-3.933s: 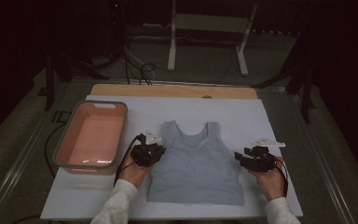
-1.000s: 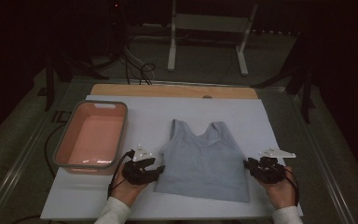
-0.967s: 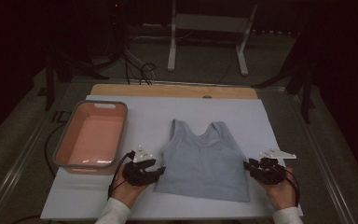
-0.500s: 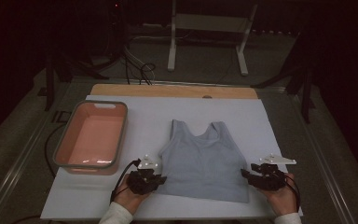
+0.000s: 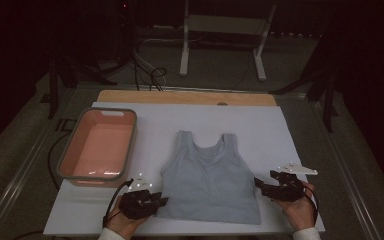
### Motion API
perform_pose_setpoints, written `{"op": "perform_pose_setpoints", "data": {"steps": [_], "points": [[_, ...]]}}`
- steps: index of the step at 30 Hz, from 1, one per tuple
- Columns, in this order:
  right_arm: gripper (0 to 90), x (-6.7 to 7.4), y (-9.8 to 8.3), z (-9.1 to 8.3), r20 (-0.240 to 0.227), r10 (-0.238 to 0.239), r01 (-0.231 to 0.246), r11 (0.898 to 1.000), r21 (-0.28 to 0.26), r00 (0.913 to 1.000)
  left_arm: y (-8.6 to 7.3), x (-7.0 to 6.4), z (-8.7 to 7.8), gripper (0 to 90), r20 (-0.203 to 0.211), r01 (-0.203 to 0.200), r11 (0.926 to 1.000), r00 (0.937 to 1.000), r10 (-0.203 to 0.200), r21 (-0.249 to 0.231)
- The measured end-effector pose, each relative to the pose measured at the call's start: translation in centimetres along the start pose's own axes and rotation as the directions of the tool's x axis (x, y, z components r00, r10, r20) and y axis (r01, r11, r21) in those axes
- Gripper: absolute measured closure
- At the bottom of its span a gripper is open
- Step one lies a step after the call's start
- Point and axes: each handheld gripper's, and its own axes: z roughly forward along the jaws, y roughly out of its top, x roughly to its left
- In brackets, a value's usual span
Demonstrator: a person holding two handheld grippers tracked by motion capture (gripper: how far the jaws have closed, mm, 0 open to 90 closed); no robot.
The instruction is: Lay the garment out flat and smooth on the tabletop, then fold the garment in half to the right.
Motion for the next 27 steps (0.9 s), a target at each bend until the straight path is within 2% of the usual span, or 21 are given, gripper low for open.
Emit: {"op": "perform_pose_setpoints", "data": {"steps": [1, 2, 3, 5, 7, 11, 18, 20, 23, 27], "points": [[24.6, 0.0, 0.1, 0.0, 0.002, 0.002, -0.002, 1.000, -0.005, 1.0000, 0.2, 0.1, -0.1, 54.6, -0.017, 0.004, 0.9998, 0.9998, -0.005, -0.017], [24.6, 0.0, 0.1, 0.0, 0.002, 0.002, -0.002, 1.000, -0.005, 1.0000, 0.2, 0.1, -0.1, 47.6, -0.017, 0.004, 0.9998, 0.9998, -0.005, -0.017], [22.6, 0.0, 0.2, 0.0, -0.002, 0.012, -0.012, 1.000, -0.015, 0.9999, 0.7, 0.2, -0.1, 42.6, -0.039, 0.009, 0.9989, 0.9992, -0.011, -0.047], [21.9, 0.0, 0.2, 0.0, -0.003, 0.014, -0.014, 1.000, -0.018, 0.9999, 0.9, 0.3, -0.1, 37.0, -0.048, 0.008, 0.9983, 0.9988, -0.011, -0.058], [19.8, 0.1, 0.2, 0.1, 0.000, 0.013, -0.013, 1.000, -0.024, 0.9999, 1.3, 0.6, 0.3, 30.9, -0.061, 0.021, 0.9950, 0.9978, -0.027, -0.098], [18.9, 0.1, 0.3, 0.1, 0.001, 0.019, -0.019, 0.999, -0.036, 0.9998, 1.7, 0.7, 0.8, 22.3, -0.090, 0.017, 0.9945, 0.9955, -0.027, -0.104], [18.8, -0.1, 0.3, -0.1, -0.008, 0.037, -0.038, 0.997, -0.068, 0.9993, 2.3, 0.7, 2.0, 21.7, -0.111, 0.026, 0.9946, 0.9932, -0.037, -0.101], [18.8, -0.2, 0.3, -0.2, -0.004, 0.036, -0.036, 0.997, -0.072, 0.9993, 2.4, 0.8, 2.4, 25.8, -0.145, 0.036, 0.9938, 0.9881, -0.051, -0.106], [18.9, -0.2, 0.2, -0.2, -0.001, 0.034, -0.034, 0.997, -0.073, 0.9994, 2.5, 1.0, 2.9, 31.8, -0.162, 0.060, 0.9933, 0.9839, -0.076, -0.099], [19.1, -0.2, 0.1, -0.4, 0.006, 0.034, -0.034, 0.996, -0.080, 0.9994, 2.5, 1.1, 3.4, 36.8, -0.156, 0.072, 0.9939, 0.9841, -0.085, -0.083]]}}
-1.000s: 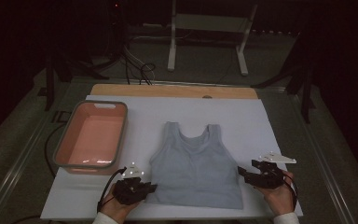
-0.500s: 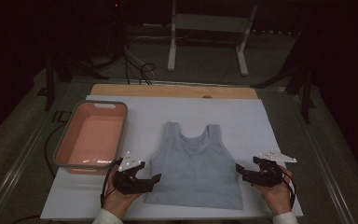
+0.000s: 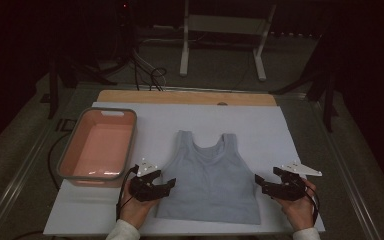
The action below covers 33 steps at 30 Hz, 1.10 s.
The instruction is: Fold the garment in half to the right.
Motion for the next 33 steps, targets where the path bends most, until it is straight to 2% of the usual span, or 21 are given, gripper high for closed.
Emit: {"op": "perform_pose_setpoints", "data": {"steps": [2, 3, 6, 8, 9, 11, 12, 14, 22, 29, 31, 33], "points": [[19.2, -0.1, 0.0, 0.0, -0.001, 0.002, -0.002, 1.000, -0.001, 1.0000, 0.0, 0.1, 0.1, 40.2, -0.015, 0.008, 1.0000, 0.9998, -0.008, 0.001], [19.2, 0.0, 0.0, 0.0, 0.002, 0.001, -0.001, 1.000, -0.001, 1.0000, 0.0, 0.2, 0.2, 43.2, -0.018, 0.026, 0.9997, 0.9995, -0.026, 0.003], [19.4, 0.1, -0.1, 0.1, 0.003, -0.010, 0.010, 1.000, 0.003, 0.9999, -0.1, 0.7, 0.4, 51.4, 0.017, 0.077, 0.9970, 0.9969, -0.077, 0.002], [19.5, 0.1, -0.1, 0.1, 0.004, -0.012, 0.012, 1.000, 0.003, 0.9999, -0.1, 0.9, 0.5, 60.3, 0.034, 0.108, 0.9941, 0.9935, -0.108, 0.003], [19.5, 0.1, -0.1, 0.1, 0.003, -0.011, 0.011, 1.000, 0.004, 0.9999, -0.1, 1.1, 0.6, 69.0, 0.054, 0.116, 0.9932, 0.9917, -0.116, 0.003], [19.6, 0.1, -0.1, 0.1, 0.005, -0.012, 0.012, 1.000, 0.003, 0.9999, 0.0, 1.1, 0.5, 80.9, 0.067, 0.119, 0.9929, 0.9907, -0.118, -0.001], [19.8, 0.1, -0.1, 0.1, 0.005, -0.013, 0.013, 1.000, 0.002, 0.9999, 0.1, 1.0, 0.4, 83.3, 0.070, 0.113, 0.9936, 0.9911, -0.113, -0.001], [20.0, 0.0, -0.1, 0.1, 0.004, -0.012, 0.012, 1.000, -0.001, 0.9999, 0.2, 0.8, 0.1, 84.7, 0.069, 0.096, 0.9954, 0.9930, -0.095, -0.003], [21.3, -0.1, -0.2, -0.2, 0.011, -0.007, 0.007, 1.000, -0.009, 0.9999, 0.3, 1.1, -1.5, 85.6, 0.040, 0.089, 0.9960, 0.9953, -0.088, -0.011], [21.4, -0.3, -0.2, -0.4, 0.016, -0.002, 0.002, 1.000, -0.017, 0.9999, -0.1, 2.1, -3.5, 85.6, 0.006, 0.105, 0.9939, 0.9945, -0.105, -0.033], [21.4, -0.3, -0.2, -0.4, 0.017, -0.001, 0.002, 1.000, -0.020, 0.9999, -0.1, 2.3, -4.0, 85.6, 0.009, 0.124, 0.9915, 0.9923, -0.124, -0.040], [21.4, -0.2, -0.2, -0.3, 0.016, -0.001, 0.002, 1.000, -0.018, 0.9999, 0.1, 2.2, -4.0, 85.6, 0.010, 0.117, 0.9923, 0.9932, -0.116, -0.042]]}}
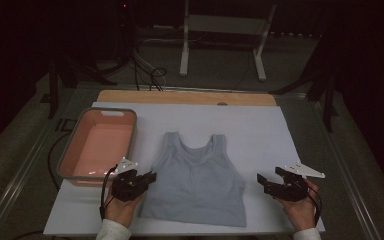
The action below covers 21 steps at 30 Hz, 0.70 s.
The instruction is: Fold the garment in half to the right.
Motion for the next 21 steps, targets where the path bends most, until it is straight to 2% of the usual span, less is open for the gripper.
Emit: {"op": "perform_pose_setpoints", "data": {"steps": [3, 6, 13, 17, 21], "points": [[21.3, 0.2, 0.0, 0.1, -0.004, -0.008, 0.008, 1.000, 0.001, 1.0000, 0.3, -0.3, 0.3, 85.6, 0.010, -0.001, 1.0000, 0.9999, 0.001, 0.008], [21.4, 0.2, 0.0, 0.1, -0.003, -0.008, 0.008, 1.000, 0.001, 1.0000, 0.7, -0.6, 0.3, 85.5, 0.049, 0.008, 1.0000, 0.9987, -0.008, 0.004], [21.5, 0.4, 0.1, 0.2, -0.010, -0.012, 0.012, 1.000, 0.004, 0.9999, 2.2, -2.5, 0.6, 85.5, 0.108, -0.042, 0.9991, 0.9933, 0.041, 0.007], [21.5, 0.4, 0.1, 0.2, -0.012, -0.015, 0.015, 1.000, 0.001, 0.9998, 3.4, -4.0, 1.2, 85.5, 0.153, -0.074, 0.9972, 0.9856, 0.072, 0.009], [21.5, 0.4, 0.1, 0.2, -0.014, -0.014, 0.014, 1.000, 0.000, 0.9998, 4.5, -5.6, 2.2, 85.5, 0.209, -0.101, 0.9948, 0.9732, 0.095, 0.015]]}}
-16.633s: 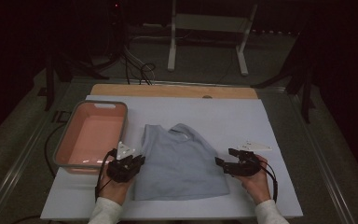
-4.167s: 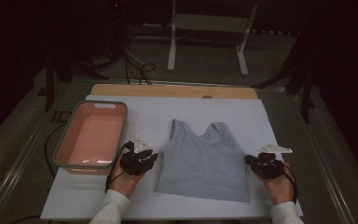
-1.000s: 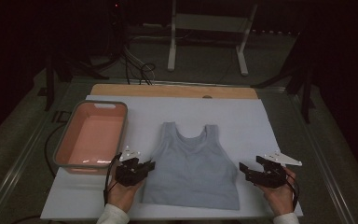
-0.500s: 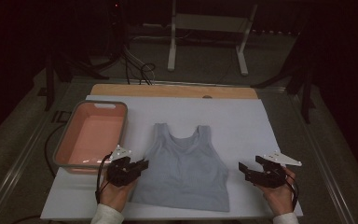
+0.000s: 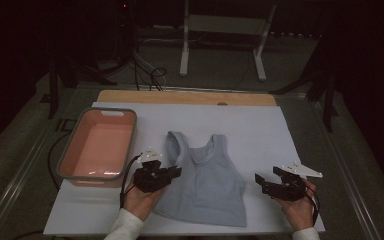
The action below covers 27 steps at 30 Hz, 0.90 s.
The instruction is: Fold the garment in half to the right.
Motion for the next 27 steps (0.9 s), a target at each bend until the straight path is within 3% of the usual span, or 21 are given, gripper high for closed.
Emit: {"op": "perform_pose_setpoints", "data": {"steps": [6, 9, 15, 19, 22, 24, 25, 27], "points": [[21.6, 0.0, 0.0, 0.0, -0.001, -0.005, 0.005, 1.000, 0.000, 1.0000, 1.5, -1.9, 2.3, 85.5, 0.045, -0.039, 0.9992, 0.9982, 0.039, 0.007], [21.6, 0.0, 0.0, 0.0, -0.002, -0.002, 0.002, 1.000, -0.001, 1.0000, 2.4, -3.1, 4.2, 85.5, 0.068, -0.072, 0.9972, 0.9952, 0.071, 0.019], [21.8, -0.1, -0.1, 0.0, 0.000, 0.000, 0.000, 1.000, -0.003, 1.0000, 2.8, -4.6, 7.0, 85.6, 0.101, -0.102, 0.9941, 0.9900, 0.098, 0.036], [21.9, 0.0, -0.1, 0.1, -0.003, -0.005, 0.005, 1.000, -0.001, 1.0000, 3.0, -5.9, 8.7, 85.8, 0.130, -0.120, 0.9919, 0.9850, 0.113, 0.043], [22.0, 0.1, -0.1, 0.2, -0.007, -0.005, 0.005, 1.000, 0.001, 1.0000, 3.0, -6.7, 9.9, 85.6, 0.158, -0.163, 0.9840, 0.9760, 0.150, 0.072], [22.0, 0.3, -0.1, 0.3, -0.011, -0.005, 0.005, 1.000, 0.003, 0.9999, 2.9, -6.9, 10.4, 78.8, 0.181, -0.178, 0.9817, 0.9698, 0.163, 0.068], [22.0, 0.5, 0.0, 0.3, -0.014, -0.007, 0.007, 1.000, 0.003, 0.9999, 2.8, -6.8, 10.5, 68.7, 0.184, -0.182, 0.9815, 0.9685, 0.168, 0.060], [22.1, 0.8, 0.0, 0.5, -0.023, -0.017, 0.017, 1.000, 0.005, 0.9996, 2.7, -6.6, 10.1, 56.1, 0.161, -0.193, 0.9802, 0.9697, 0.184, 0.044]]}}
